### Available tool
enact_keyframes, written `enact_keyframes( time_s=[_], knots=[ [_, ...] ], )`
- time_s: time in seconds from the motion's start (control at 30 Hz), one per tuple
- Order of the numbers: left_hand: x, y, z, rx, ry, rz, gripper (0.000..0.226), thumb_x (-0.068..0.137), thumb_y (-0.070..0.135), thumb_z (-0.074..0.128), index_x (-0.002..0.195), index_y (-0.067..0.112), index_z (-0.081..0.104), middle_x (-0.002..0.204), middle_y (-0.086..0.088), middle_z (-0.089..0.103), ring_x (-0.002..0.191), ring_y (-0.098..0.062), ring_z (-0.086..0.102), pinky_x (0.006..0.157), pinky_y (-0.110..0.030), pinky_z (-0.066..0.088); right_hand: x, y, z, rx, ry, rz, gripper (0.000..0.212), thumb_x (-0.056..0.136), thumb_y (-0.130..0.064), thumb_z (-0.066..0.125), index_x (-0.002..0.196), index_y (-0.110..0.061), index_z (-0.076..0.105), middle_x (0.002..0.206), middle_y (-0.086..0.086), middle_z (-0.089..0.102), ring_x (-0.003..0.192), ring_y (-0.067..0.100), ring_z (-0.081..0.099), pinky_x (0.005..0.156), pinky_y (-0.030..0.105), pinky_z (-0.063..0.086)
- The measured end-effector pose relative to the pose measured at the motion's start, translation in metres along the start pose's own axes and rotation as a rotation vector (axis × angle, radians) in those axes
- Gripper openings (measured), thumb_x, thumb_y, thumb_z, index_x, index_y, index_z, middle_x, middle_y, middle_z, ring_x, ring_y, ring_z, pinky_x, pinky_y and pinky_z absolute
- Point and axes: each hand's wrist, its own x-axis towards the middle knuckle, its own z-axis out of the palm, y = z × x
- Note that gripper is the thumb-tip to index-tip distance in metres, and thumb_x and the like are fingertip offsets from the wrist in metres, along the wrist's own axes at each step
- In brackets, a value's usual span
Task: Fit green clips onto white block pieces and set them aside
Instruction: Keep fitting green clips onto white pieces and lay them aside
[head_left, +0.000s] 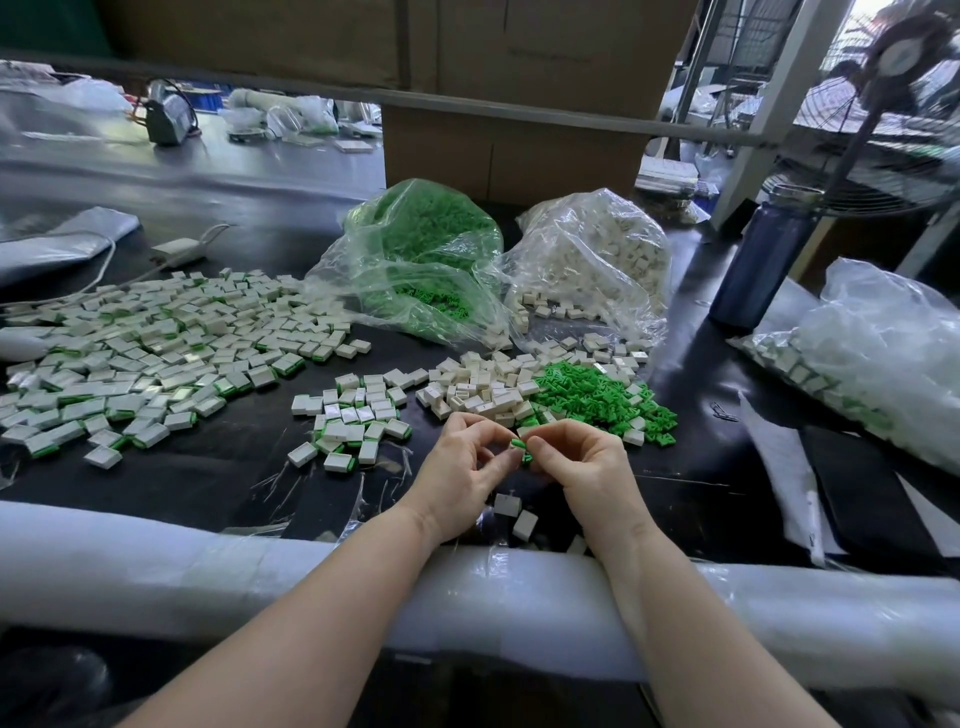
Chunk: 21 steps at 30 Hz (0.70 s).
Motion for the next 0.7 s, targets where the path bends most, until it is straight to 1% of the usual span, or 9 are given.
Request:
enact_keyframes(
  time_s=[0.13, 0.27, 0.37, 0.4, 0.43, 0.5, 0.53, 0.63, 0.7],
  knots=[
    [-0.0005, 0.0004, 0.0002, 0.015, -0.019, -0.005, 0.013, 0.087, 0.013, 0.062, 0.097, 0.005, 0.064, 0.105, -0.004, 0.044, 0.078, -0.016, 0.051, 0.079, -0.021, 0.047, -0.0005, 0.0, 0.0003, -0.024, -0.001, -0.003, 0.016, 0.078, 0.001, 0.069, 0.072, -0.013, 0.068, 0.068, 0.001, 0.067, 0.066, 0.011, 0.06, 0.068, 0.024, 0.05],
    [-0.0007, -0.0006, 0.0008, 0.035, -0.021, 0.006, 0.011, 0.086, 0.013, 0.063, 0.096, 0.007, 0.065, 0.102, -0.001, 0.044, 0.076, -0.013, 0.049, 0.075, -0.016, 0.044, 0.0, 0.0006, 0.0002, -0.115, -0.003, -0.008, 0.018, 0.081, -0.002, 0.067, 0.07, -0.017, 0.066, 0.07, 0.003, 0.065, 0.067, 0.013, 0.058, 0.068, 0.03, 0.049],
    [-0.0006, -0.0014, 0.0012, 0.048, -0.014, 0.006, 0.011, 0.087, 0.012, 0.063, 0.097, 0.009, 0.066, 0.096, 0.002, 0.048, 0.079, -0.013, 0.053, 0.077, -0.015, 0.045, 0.0001, 0.0013, 0.0005, -0.168, -0.02, 0.005, 0.018, 0.084, -0.005, 0.064, 0.072, -0.018, 0.064, 0.071, 0.003, 0.064, 0.068, 0.015, 0.058, 0.069, 0.036, 0.051],
    [-0.0006, -0.0015, 0.0011, 0.043, -0.007, 0.004, 0.011, 0.087, 0.013, 0.063, 0.096, 0.009, 0.066, 0.094, 0.002, 0.052, 0.081, -0.014, 0.055, 0.078, -0.017, 0.046, 0.0, 0.0011, 0.0008, -0.175, -0.02, 0.003, 0.018, 0.085, -0.006, 0.064, 0.072, -0.018, 0.064, 0.071, 0.002, 0.064, 0.068, 0.015, 0.058, 0.07, 0.035, 0.051],
    [-0.0007, -0.0019, 0.0008, 0.029, 0.003, -0.002, 0.01, 0.087, 0.013, 0.063, 0.096, 0.011, 0.066, 0.092, 0.002, 0.057, 0.082, -0.014, 0.058, 0.078, -0.018, 0.047, 0.0, 0.0009, 0.001, -0.182, -0.011, -0.005, 0.017, 0.084, -0.006, 0.065, 0.073, -0.019, 0.064, 0.07, -0.001, 0.064, 0.068, 0.012, 0.058, 0.068, 0.031, 0.051],
    [-0.001, -0.0026, -0.0002, 0.001, 0.043, -0.029, 0.008, 0.087, 0.013, 0.063, 0.094, 0.013, 0.066, 0.085, 0.002, 0.064, 0.077, -0.011, 0.059, 0.074, -0.017, 0.048, 0.0006, 0.0006, 0.0007, -0.199, 0.057, -0.039, 0.019, 0.084, -0.008, 0.066, 0.071, -0.021, 0.063, 0.066, -0.006, 0.063, 0.062, 0.003, 0.057, 0.062, 0.018, 0.049],
    [-0.001, -0.003, -0.0007, -0.007, 0.07, -0.044, 0.008, 0.087, 0.012, 0.063, 0.094, 0.013, 0.066, 0.08, 0.004, 0.064, 0.073, -0.009, 0.059, 0.071, -0.015, 0.049, 0.0013, 0.0009, -0.0002, -0.211, 0.115, -0.057, 0.019, 0.084, -0.008, 0.067, 0.07, -0.021, 0.063, 0.065, -0.006, 0.062, 0.06, 0.0, 0.056, 0.059, 0.014, 0.047],
    [-0.0009, -0.0032, -0.0026, -0.06, 0.164, -0.112, 0.016, 0.089, 0.006, 0.058, 0.102, 0.012, 0.063, 0.078, 0.004, 0.063, 0.064, -0.006, 0.062, 0.062, -0.014, 0.052, 0.0037, 0.0046, -0.0058, -0.253, 0.296, -0.057, 0.016, 0.083, -0.009, 0.067, 0.07, -0.017, 0.063, 0.066, -0.002, 0.062, 0.062, 0.007, 0.054, 0.057, 0.013, 0.044],
    [-0.0012, -0.0041, -0.0057, -0.024, 0.272, -0.131, 0.019, 0.09, 0.004, 0.056, 0.104, 0.013, 0.063, 0.085, 0.0, 0.064, 0.068, -0.007, 0.064, 0.062, -0.016, 0.054, 0.0054, 0.0082, -0.0087, -0.298, 0.367, -0.015, 0.013, 0.084, -0.011, 0.067, 0.072, -0.015, 0.064, 0.066, 0.0, 0.061, 0.064, 0.012, 0.054, 0.059, 0.017, 0.044]
  ],
)
